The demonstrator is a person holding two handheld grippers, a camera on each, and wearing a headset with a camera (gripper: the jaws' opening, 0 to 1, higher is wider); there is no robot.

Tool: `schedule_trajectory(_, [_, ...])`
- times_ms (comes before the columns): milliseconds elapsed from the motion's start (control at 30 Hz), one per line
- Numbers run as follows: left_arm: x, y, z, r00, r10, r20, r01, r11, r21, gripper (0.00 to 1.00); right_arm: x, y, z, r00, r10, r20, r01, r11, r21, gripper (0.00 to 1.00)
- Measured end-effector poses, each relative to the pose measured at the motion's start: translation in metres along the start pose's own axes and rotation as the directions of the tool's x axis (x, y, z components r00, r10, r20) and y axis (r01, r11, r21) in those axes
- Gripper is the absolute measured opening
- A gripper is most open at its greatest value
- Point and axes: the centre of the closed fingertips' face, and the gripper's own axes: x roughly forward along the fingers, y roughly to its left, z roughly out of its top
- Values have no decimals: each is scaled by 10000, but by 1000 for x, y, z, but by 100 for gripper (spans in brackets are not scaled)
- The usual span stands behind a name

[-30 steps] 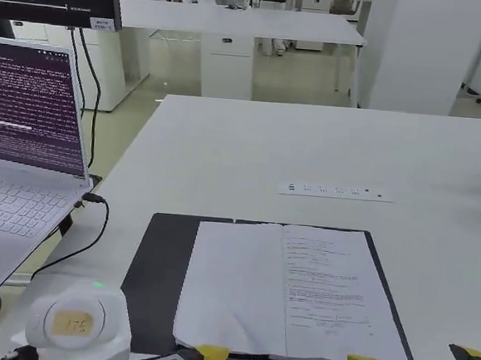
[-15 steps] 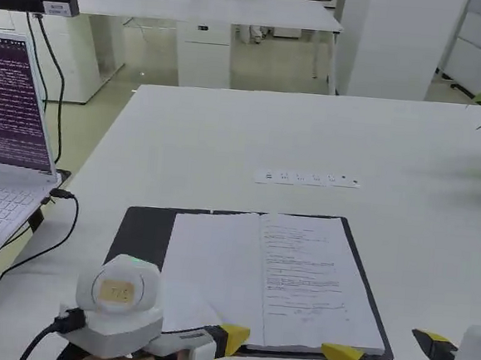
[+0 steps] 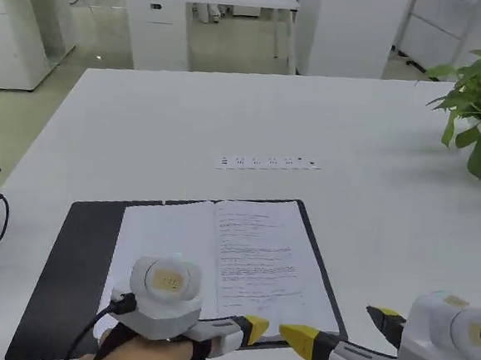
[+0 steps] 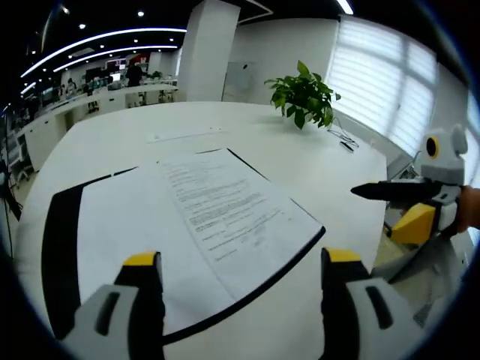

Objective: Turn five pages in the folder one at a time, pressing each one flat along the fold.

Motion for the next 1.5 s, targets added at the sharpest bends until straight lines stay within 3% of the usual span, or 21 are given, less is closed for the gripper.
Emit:
schedule_trajectory(167, [26,-12,3,9997,-156,165,156,9999,22,87,4,-12,2,9998,-101,177,95,9993,372,95])
schedule_trajectory(400, [59,-30,8,9962,-288,824,252,9987,441,86,8,-20,3,9995,-124,298,103,9977,674,94])
schedule_trajectory(633, [80,-41,2,9940,-236,1067,180,9984,534,84,11,-24,1,9991,-107,415,68,9956,934,94])
schedule_trajectory(700, [83,-45,4,9909,-205,1333,96,9966,817,83,12,-25,1,9990,-94,433,51,9951,992,94])
schedule_trajectory(767, [87,-45,4,9889,-56,1487,-88,9953,959,84,13,-26,0,9991,-75,423,32,9947,1026,93])
schedule_trajectory(867, [91,-42,7,9834,229,1802,-352,9972,654,84,13,-29,0,9988,-113,472,60,9938,1106,93])
schedule_trajectory(1067, [99,-38,-3,9826,550,1773,-778,9892,1240,82,13,-35,-4,9989,-189,431,130,9911,1323,92])
schedule_trajectory(1133, [100,-40,-4,9816,526,1835,-762,9894,1238,81,13,-36,-6,9990,-194,392,141,9911,1321,91])
schedule_trajectory(1233, [101,-38,-8,9782,633,1978,-988,9795,1753,81,14,-36,-8,9992,-184,349,135,9906,1364,91])
schedule_trajectory(1500, [100,-35,-7,9699,598,2360,-1022,9799,1715,79,17,-34,-11,9996,-91,263,52,9898,1422,90])
